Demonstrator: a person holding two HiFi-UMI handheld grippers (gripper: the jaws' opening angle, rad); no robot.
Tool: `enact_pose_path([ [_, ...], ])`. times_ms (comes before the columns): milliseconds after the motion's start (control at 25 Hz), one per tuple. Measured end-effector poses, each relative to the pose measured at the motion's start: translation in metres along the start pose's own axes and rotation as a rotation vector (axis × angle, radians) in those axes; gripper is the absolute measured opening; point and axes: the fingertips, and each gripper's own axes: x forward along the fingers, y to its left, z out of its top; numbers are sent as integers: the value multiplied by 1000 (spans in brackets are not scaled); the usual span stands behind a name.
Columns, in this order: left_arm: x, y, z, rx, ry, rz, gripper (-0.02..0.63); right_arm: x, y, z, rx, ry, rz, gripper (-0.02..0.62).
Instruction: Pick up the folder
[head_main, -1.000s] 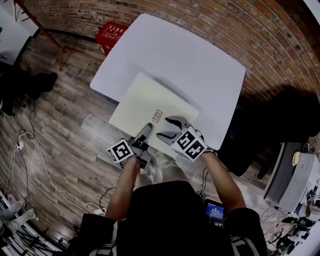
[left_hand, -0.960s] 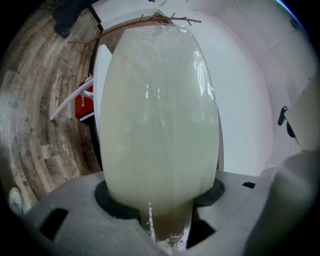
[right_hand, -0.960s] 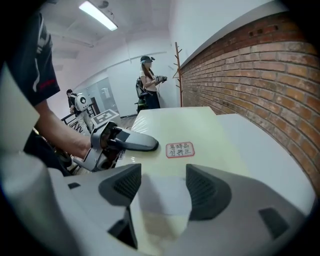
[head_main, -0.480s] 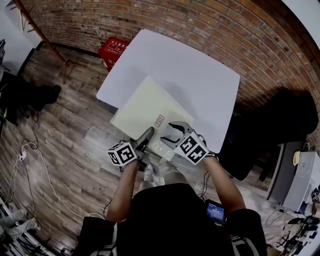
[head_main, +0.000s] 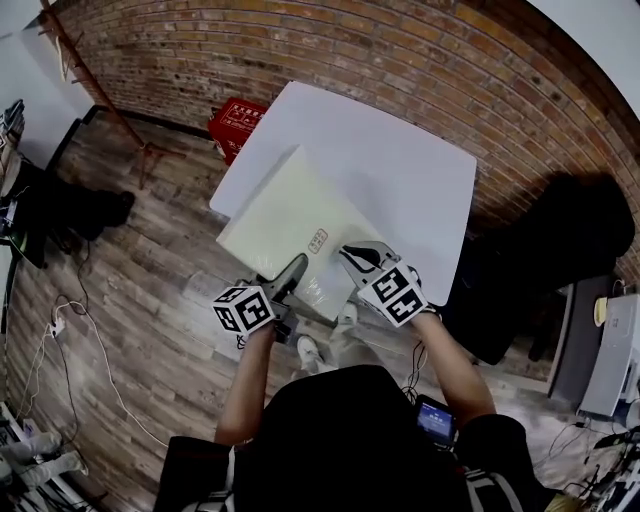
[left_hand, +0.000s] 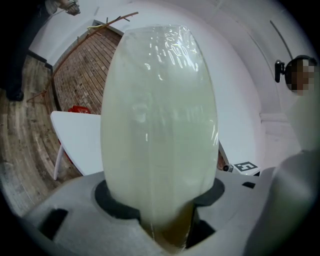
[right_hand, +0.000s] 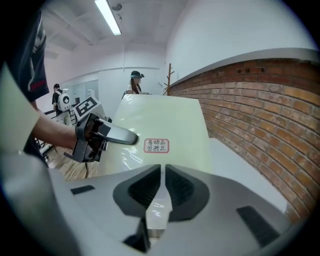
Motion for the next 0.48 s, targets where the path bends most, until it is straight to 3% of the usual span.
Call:
enact_pose_path([
  [320, -16, -21, 20, 163, 20, 51, 275, -28, -12, 33, 123, -101, -106, 34],
  [480, -25, -27, 23, 257, 36, 86, 275, -41, -12, 50, 130, -192, -141, 34],
])
